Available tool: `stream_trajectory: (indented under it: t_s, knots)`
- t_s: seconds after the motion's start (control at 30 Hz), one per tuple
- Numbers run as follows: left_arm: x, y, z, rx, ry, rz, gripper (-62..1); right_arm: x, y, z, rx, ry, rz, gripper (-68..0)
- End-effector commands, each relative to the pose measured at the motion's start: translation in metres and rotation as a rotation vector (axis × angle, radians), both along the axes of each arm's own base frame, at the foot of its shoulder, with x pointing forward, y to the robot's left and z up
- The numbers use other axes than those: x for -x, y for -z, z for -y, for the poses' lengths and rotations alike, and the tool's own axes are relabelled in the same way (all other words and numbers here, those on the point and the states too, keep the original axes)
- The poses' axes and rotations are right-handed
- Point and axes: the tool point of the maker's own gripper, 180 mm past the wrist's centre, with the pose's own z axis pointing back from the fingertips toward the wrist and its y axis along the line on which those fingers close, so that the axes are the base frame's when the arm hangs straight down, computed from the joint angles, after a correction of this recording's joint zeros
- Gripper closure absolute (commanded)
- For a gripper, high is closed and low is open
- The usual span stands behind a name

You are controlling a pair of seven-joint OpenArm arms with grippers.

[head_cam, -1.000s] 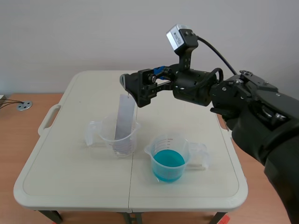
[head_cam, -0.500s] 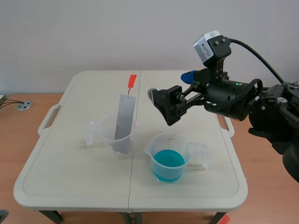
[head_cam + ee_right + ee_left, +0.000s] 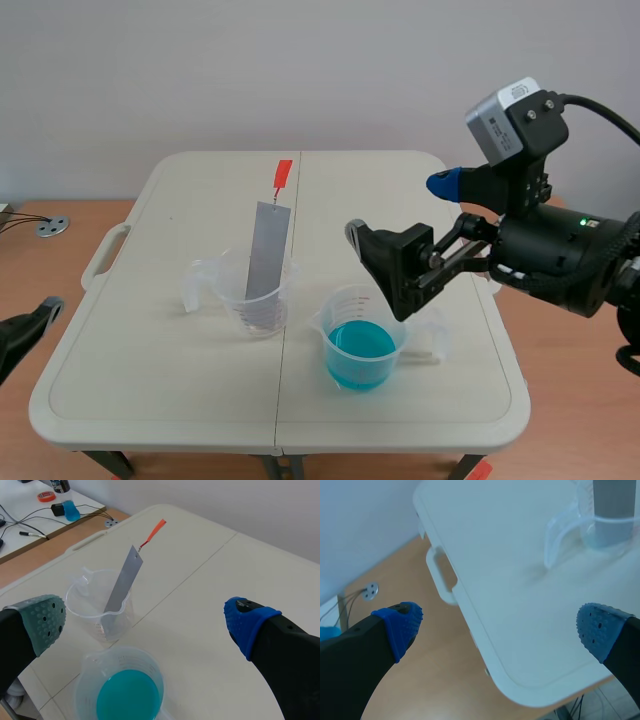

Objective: Hold the metal plate by the orange handle, dip it into the blue solution, take it out and point at it, then put the plate back in the beaker on the left.
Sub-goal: 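Return to the home posture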

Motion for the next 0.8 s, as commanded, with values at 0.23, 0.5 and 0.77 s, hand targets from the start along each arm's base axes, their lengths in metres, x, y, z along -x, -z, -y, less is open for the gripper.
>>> stream_trajectory:
  t_s: [0.23,0.5,0.77]
  knots:
    - [-0.021,-0.04,0.031,0.142,0.081,0.154,-62.3,0.02,-0.001,0.01,0.026,0.021,0.027,-66.3]
    - [-0.03,-0.046,0.063,0.192,0.161,0.174,-62.3,0.043,0.006,0.007,0.005,0.015,-0.002,-66.3]
    - [-0.028,-0.039,0.096,0.242,0.216,0.159,-62.3,0.051,0.006,0.007,0.028,0.03,0.017,-66.3]
